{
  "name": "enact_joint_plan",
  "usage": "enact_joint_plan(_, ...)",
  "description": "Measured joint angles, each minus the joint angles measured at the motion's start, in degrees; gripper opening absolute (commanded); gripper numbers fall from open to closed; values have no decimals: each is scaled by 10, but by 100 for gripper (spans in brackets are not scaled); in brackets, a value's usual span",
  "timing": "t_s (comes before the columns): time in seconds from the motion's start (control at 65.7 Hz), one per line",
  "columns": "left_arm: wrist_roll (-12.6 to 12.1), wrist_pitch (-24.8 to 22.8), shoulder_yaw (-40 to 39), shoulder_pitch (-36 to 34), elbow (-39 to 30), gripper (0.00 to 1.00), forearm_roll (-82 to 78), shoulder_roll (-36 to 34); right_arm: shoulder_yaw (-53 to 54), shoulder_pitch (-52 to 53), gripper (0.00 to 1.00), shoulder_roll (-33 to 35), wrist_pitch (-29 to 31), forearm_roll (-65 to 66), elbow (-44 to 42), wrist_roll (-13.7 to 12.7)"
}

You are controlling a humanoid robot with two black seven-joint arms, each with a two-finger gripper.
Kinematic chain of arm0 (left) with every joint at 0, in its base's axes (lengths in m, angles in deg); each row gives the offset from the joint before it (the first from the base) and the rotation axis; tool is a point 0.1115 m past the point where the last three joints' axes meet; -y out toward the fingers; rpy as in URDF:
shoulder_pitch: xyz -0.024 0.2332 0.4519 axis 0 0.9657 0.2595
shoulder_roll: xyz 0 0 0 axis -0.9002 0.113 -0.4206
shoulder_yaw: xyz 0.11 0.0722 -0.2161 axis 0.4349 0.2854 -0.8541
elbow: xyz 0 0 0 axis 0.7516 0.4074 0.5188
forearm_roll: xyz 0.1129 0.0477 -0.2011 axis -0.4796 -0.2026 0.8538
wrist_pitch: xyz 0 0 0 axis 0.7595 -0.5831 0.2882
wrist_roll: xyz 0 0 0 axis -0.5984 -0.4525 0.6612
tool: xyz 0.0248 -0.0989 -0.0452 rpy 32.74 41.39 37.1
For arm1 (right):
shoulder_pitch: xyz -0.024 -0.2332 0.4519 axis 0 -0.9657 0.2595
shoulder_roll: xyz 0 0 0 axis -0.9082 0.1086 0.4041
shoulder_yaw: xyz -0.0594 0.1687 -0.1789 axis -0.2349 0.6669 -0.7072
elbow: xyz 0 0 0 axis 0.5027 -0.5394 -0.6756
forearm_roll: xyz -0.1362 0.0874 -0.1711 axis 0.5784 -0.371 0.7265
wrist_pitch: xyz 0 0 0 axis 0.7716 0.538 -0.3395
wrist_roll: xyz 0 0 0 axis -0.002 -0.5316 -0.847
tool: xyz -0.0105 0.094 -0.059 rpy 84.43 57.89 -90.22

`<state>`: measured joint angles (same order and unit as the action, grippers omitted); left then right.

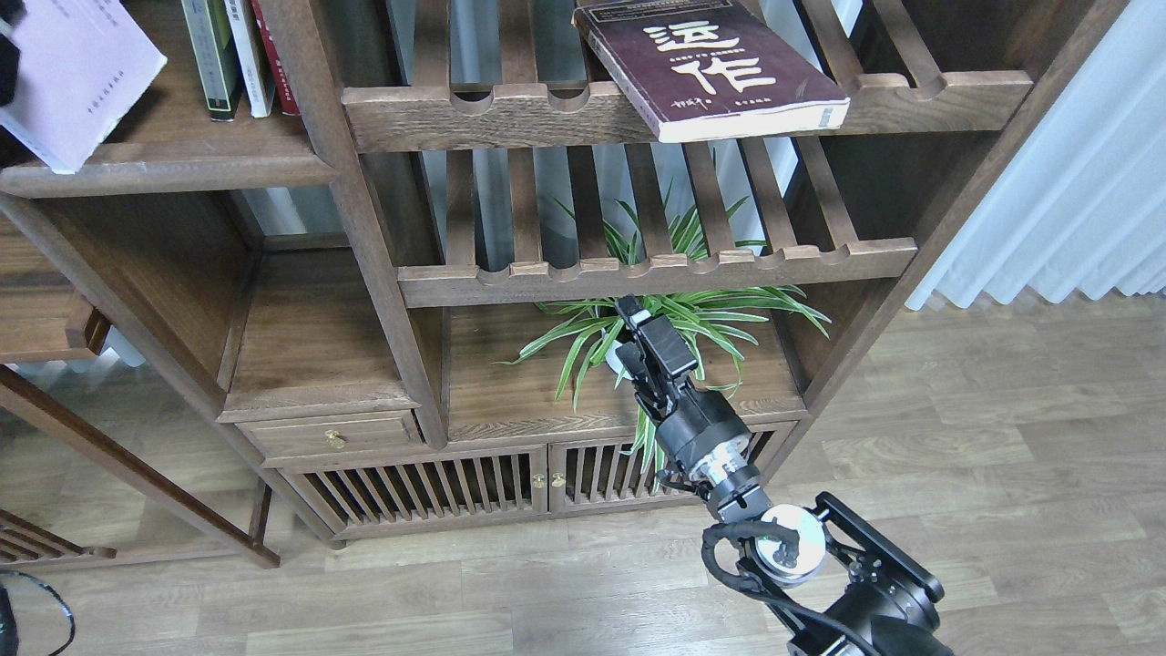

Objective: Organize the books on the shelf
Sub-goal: 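Withdraw the left arm and move the right gripper toward the shelf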

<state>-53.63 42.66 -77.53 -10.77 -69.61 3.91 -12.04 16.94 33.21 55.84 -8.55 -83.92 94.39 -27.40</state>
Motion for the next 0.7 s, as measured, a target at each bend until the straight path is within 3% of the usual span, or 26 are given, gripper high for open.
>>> enact_joint_plan(0.213,75,103,97,-47,44,0,-30,-28,-1,-3,98,0,14,1,3,-1)
enact_joint_plan(0.38,129,220,176,-71,82,0,-33,-35,-1,-5,98,0,20,1,4,-3)
enact_joint_plan(0.548,182,274,254,-111,145,0,-33,-29,0,-5,98,0,22,2,4,-4)
enact_joint_plan(0.7,185,292,270,-121,161,1,-28,-25,0,-5,98,0,22,2,2,-6)
